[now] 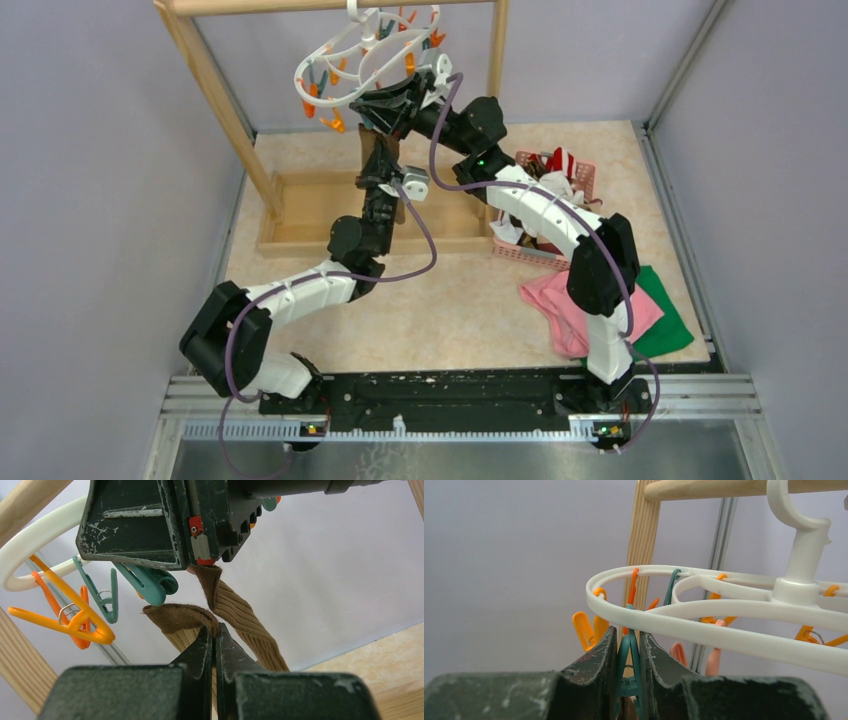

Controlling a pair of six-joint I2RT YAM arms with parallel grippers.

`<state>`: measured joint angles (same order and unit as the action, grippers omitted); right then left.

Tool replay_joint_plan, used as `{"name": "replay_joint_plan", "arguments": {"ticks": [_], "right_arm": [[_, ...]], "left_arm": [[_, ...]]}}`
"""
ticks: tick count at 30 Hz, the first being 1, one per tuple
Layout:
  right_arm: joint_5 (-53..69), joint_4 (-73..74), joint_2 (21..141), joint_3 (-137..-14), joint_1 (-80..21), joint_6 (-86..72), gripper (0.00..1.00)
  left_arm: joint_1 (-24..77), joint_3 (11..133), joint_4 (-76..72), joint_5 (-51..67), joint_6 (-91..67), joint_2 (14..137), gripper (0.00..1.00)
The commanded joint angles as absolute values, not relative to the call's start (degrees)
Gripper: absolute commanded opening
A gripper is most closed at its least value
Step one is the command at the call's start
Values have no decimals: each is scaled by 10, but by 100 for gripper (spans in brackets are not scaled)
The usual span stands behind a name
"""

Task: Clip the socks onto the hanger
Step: Open the clamp at the hanger, then clamp the sock onto the hanger.

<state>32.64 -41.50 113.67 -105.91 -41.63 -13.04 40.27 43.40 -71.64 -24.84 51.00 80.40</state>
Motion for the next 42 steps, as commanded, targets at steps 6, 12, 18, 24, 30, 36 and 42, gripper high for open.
{"name": "replay_joint_plan", "arguments": {"ticks": [6, 12, 18, 24, 30, 36, 42], "right_arm": [[358, -407, 1138, -1080, -429, -127, 12], [356, -400, 1138, -1080, -429, -123, 11], [353, -395, 1138, -1081, -428, -118, 11], [341, -384, 1135, -1077, -428, -104, 11], [328, -384, 1131, -1068, -429, -93, 11], [323, -381, 1131, -1066, -429, -87, 11], [321, -383, 1131, -1063, -429, -89, 10]], "left_arm": [[403, 464, -720, -254, 503, 806, 0], [403, 470, -715, -250, 499, 800, 0], [403, 473, -709, -251, 498, 797, 0], [404, 476, -708, -260, 497, 794, 0], [406, 481, -716, -274, 493, 788, 0], [418, 484, -733, -281, 494, 787, 0], [430, 496, -746, -296, 502, 797, 0]]}}
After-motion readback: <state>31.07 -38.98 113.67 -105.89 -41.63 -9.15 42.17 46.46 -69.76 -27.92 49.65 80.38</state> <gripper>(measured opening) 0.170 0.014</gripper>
